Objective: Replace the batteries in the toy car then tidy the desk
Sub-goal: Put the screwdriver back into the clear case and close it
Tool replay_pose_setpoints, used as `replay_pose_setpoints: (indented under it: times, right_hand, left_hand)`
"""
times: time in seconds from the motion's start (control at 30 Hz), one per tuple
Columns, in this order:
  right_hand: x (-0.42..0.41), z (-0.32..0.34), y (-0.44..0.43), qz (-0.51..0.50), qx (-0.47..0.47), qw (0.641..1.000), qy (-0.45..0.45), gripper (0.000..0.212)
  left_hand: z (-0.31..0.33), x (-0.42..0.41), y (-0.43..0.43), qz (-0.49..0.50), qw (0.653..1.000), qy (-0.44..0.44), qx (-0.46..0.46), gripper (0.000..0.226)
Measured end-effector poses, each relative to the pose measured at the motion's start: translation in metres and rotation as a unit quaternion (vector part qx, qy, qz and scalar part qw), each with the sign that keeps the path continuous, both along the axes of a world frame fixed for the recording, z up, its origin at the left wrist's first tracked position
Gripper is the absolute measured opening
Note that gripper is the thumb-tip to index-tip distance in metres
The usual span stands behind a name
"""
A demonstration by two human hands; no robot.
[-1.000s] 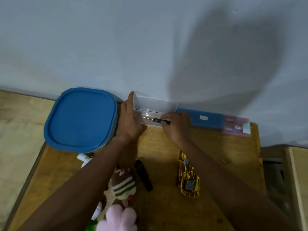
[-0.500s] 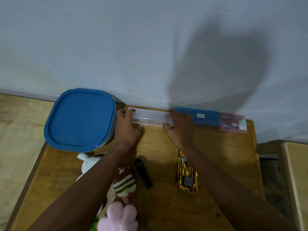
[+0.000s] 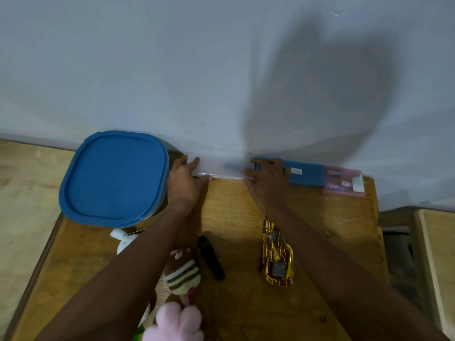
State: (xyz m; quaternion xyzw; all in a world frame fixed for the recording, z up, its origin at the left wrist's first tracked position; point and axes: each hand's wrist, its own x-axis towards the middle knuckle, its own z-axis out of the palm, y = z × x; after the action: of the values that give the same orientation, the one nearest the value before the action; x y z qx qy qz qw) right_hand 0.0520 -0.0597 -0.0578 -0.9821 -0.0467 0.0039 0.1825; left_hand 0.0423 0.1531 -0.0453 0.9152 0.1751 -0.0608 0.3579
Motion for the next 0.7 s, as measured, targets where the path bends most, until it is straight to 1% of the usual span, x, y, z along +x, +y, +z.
replay_pose_setpoints:
  times: [0.17, 0.3, 0.43, 0.53, 0.57, 0.63, 0.7]
  right_hand:
    - [0.007, -0.003, 0.003, -0.004, -0.026, 1.0, -0.01, 0.014]
    - [0.008, -0.004, 0.005, -0.011, -0.034, 0.999, -0.012, 0.015]
    - [0.008, 0.007, 0.007, 0.0, -0.06, 0.998, 0.016, 0.021]
    - [0.005, 0.017, 0.008, 0.031, -0.083, 0.995, 0.055, 0.032]
    - [0.0, 0.021, 0.01, 0.036, -0.079, 0.993, 0.077, 0.038]
    - [-0.015, 0.03, 0.017, 0.026, -0.038, 0.993, 0.112, 0.044]
    - [-0.033, 0.039, 0.029, 0.009, 0.025, 0.994, 0.111, 0.043]
  left_hand:
    - [-0.003, 0.012, -0.001, 0.013, 1.0, 0.005, -0.004, 0.071]
    - [-0.003, 0.012, -0.002, 0.009, 1.0, 0.015, -0.007, 0.071]
    - [0.004, 0.009, -0.008, -0.013, 0.999, 0.037, 0.014, 0.075]
    - [0.019, -0.002, -0.015, -0.036, 0.998, 0.044, 0.007, 0.078]
    - [0.025, -0.008, -0.017, -0.037, 0.999, 0.032, 0.002, 0.076]
    - [0.036, -0.022, -0.015, -0.036, 0.999, -0.001, 0.006, 0.071]
    - [0.045, -0.037, -0.007, -0.044, 0.998, -0.038, 0.02, 0.057]
